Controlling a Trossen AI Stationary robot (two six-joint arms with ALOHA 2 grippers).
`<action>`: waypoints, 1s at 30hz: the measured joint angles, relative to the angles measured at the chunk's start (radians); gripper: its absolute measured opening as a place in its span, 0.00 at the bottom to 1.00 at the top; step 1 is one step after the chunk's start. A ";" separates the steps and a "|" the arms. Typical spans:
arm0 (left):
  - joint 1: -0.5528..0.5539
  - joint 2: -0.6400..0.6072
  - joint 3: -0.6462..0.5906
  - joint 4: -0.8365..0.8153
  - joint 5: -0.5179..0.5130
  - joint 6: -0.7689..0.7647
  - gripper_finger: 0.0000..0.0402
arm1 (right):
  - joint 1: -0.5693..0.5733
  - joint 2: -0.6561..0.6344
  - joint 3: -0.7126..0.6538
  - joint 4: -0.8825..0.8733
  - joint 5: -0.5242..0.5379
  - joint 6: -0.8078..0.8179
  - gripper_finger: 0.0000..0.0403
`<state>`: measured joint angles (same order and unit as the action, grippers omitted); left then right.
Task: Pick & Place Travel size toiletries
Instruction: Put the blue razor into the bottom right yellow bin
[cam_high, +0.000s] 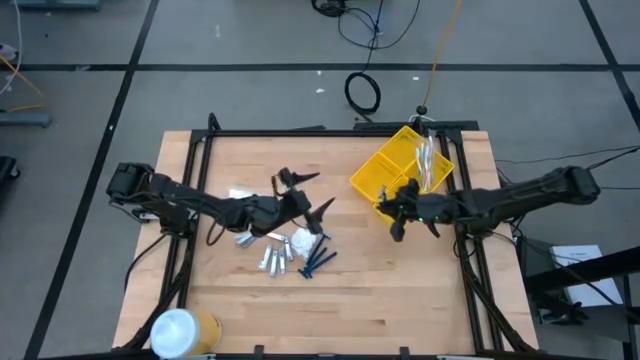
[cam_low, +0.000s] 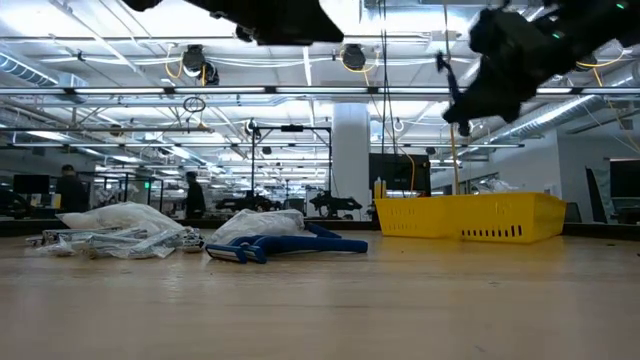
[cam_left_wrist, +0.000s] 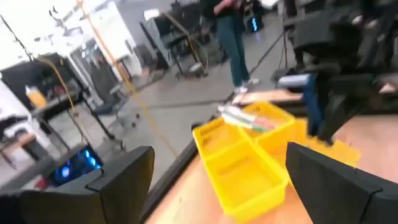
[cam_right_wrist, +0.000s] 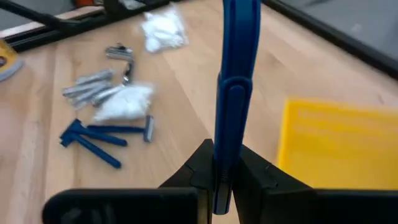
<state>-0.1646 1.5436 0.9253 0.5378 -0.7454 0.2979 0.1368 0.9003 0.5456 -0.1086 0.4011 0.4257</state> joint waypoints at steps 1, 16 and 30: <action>0.005 0.000 0.000 -0.022 0.000 -0.018 0.88 | 0.014 -0.023 -0.030 -0.001 0.019 0.034 0.06; 0.055 0.001 0.000 -0.145 0.013 -0.178 0.85 | 0.047 -0.219 -0.336 0.038 0.124 0.278 0.28; 0.054 0.001 0.000 -0.201 0.125 -0.214 0.84 | 0.047 -0.316 -0.347 0.218 0.121 0.131 0.58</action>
<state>-0.1108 1.5448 0.9253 0.3365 -0.6201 0.0842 0.1833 0.5845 0.1982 0.1096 0.5221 0.5570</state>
